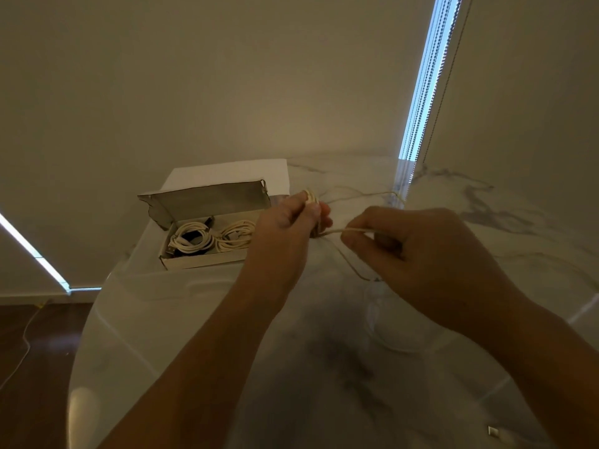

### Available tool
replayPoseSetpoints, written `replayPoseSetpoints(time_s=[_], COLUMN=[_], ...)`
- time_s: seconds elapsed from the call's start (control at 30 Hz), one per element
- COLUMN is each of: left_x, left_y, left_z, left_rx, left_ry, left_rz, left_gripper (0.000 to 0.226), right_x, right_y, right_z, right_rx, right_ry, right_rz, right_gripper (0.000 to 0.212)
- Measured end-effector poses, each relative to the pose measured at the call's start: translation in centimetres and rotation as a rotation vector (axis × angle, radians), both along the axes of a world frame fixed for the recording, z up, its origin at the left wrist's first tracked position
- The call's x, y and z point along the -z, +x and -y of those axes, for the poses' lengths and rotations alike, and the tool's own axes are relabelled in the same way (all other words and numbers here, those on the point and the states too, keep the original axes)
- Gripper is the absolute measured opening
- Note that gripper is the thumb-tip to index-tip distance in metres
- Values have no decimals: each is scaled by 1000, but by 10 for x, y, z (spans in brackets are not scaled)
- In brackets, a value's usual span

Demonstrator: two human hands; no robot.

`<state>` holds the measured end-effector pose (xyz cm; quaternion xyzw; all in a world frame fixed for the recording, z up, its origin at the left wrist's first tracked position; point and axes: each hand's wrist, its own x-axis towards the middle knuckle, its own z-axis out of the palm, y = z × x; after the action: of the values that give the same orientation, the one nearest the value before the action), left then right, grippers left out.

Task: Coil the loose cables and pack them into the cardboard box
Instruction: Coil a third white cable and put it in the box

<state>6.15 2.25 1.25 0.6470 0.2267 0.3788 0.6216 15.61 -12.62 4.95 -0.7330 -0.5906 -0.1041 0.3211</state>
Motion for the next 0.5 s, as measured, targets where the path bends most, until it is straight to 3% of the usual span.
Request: replayPoseSetpoints(time_s=[0.27, 0.5], left_x=[-5, -8], left_y=[1, 0], left_z=[14, 17], left_rx=[172, 321], left_ry=[86, -26], left_rz=[-228, -195], left_gripper=[29, 40], right_x=[-5, -6], right_y=[29, 45], right_z=[5, 5], right_rx=[134, 146], right_ry=[130, 144], right_rz=[-25, -114], right_gripper=[22, 41])
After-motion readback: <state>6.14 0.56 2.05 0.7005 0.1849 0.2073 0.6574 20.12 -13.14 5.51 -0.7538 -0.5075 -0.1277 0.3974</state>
